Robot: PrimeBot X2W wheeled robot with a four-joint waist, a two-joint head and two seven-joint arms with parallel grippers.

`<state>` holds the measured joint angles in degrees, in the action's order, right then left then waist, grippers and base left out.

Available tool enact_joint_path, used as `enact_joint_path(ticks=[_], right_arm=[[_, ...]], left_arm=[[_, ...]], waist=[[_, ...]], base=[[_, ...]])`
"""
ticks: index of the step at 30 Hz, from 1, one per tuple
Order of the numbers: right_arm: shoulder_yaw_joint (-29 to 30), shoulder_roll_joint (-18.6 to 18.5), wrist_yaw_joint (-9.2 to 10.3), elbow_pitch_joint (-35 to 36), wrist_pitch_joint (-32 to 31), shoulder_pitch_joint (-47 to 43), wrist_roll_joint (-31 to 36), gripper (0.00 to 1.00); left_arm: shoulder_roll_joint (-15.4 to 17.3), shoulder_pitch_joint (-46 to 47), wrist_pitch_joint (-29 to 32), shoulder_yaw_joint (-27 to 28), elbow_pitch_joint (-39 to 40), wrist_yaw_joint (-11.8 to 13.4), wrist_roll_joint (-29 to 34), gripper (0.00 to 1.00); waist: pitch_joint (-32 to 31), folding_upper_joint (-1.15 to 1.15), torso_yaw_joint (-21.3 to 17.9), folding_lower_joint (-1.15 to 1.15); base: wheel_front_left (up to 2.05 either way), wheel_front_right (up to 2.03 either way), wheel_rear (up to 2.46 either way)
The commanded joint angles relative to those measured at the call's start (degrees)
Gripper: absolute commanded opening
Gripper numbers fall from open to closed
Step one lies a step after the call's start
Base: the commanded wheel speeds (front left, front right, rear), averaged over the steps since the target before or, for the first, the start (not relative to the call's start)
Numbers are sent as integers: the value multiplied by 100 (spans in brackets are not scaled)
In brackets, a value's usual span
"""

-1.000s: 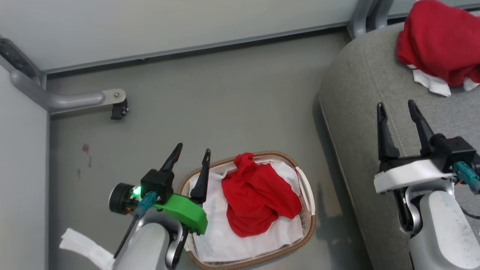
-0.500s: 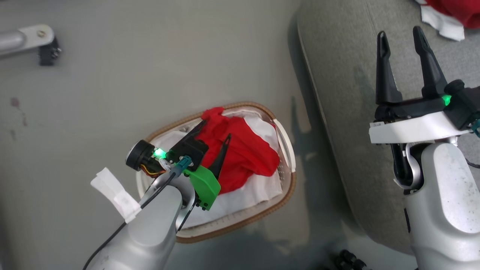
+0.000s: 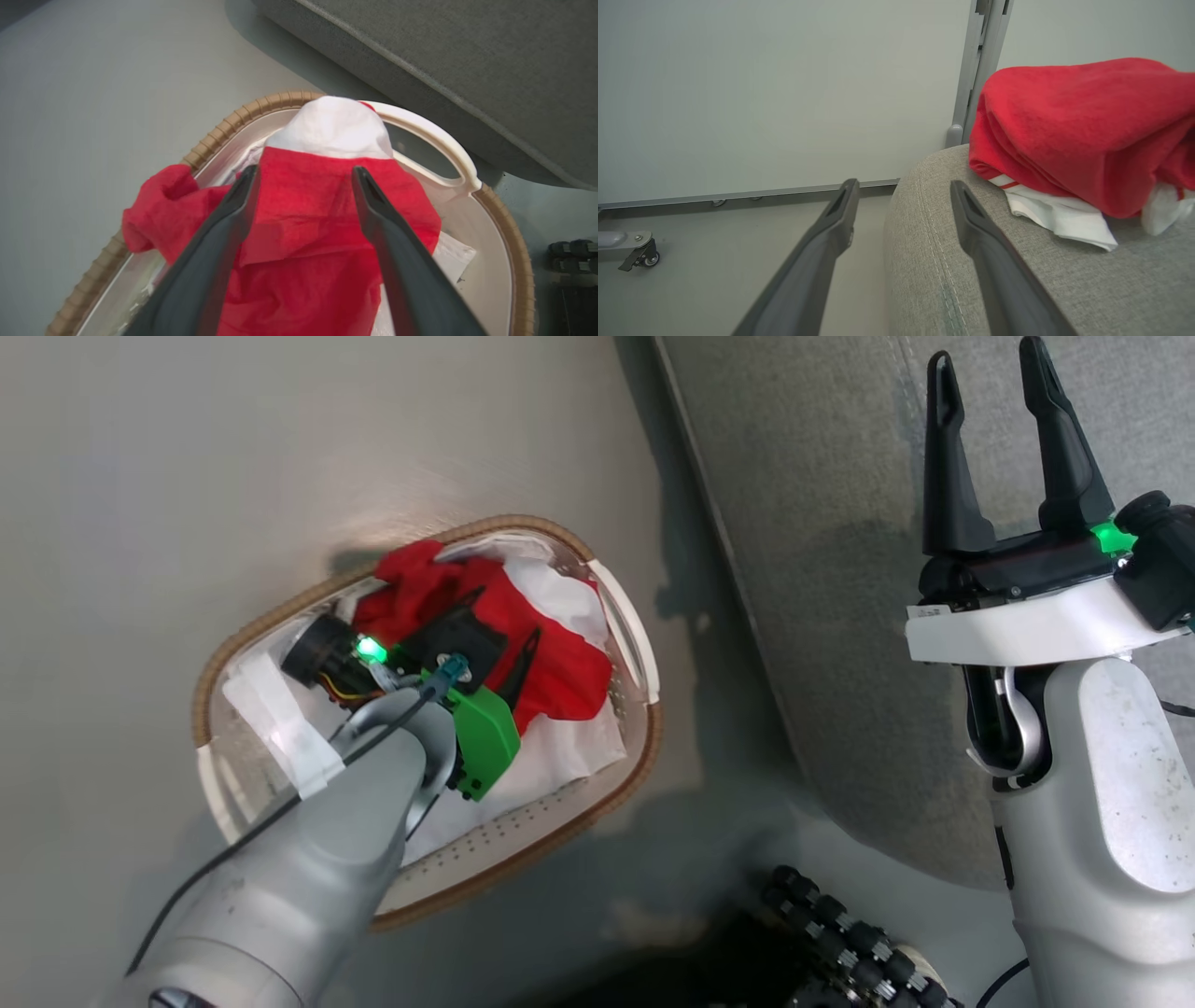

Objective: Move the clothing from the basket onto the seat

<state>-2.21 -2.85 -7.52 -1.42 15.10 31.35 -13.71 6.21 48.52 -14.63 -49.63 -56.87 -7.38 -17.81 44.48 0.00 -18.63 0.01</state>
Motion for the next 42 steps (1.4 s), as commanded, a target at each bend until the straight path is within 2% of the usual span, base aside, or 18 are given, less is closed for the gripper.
enact_joint_path(ticks=[1,14,18,24,32,33,34,35,36,37,42], right_arm=[[-20,-8,6,37,10,88,-45,100],[-124,-9,7,145,10,118,-199,100],[-151,-9,6,144,10,92,-248,100],[-184,-9,6,146,10,110,-328,100],[-198,-10,6,164,10,122,-395,100],[-198,-10,6,165,10,127,-402,100],[-199,-9,6,164,10,132,-406,100],[-196,-9,6,164,10,136,-410,100],[-191,-9,7,161,10,136,-413,100],[-181,-10,6,154,10,133,-411,100],[-116,-10,6,99,10,106,-383,100]], left_arm=[[74,182,33,-47,-76,-20,-57,100],[178,874,718,-556,-815,-21,-521,100],[167,934,971,-666,-1044,-21,-547,100],[121,976,909,-764,-1169,-21,-588,100],[147,1031,1405,-914,-1468,52,-604,100],[145,1015,1503,-908,-1500,77,-628,85],[147,1004,1571,-903,-1518,95,-638,64],[143,984,1644,-906,-1533,83,-662,28],[136,964,1680,-908,-1539,75,-679,9],[127,937,1700,-903,-1547,65,-703,0],[70,788,1629,-958,-1520,34,-785,0]], waist=[[341,0,-340,-1],[602,0,-576,-1],[639,0,-598,-1],[683,0,-642,-1],[754,0,-717,-1],[761,0,-723,-1],[765,0,-727,-1],[766,0,-729,-1],[764,0,-728,-1],[759,0,-723,-1],[655,0,-658,-1]], base=[[0,0,0],[0,0,0],[0,0,0],[0,0,0],[0,0,0],[0,0,0],[0,0,0],[0,0,0],[0,0,0],[0,0,0],[0,0,0]])
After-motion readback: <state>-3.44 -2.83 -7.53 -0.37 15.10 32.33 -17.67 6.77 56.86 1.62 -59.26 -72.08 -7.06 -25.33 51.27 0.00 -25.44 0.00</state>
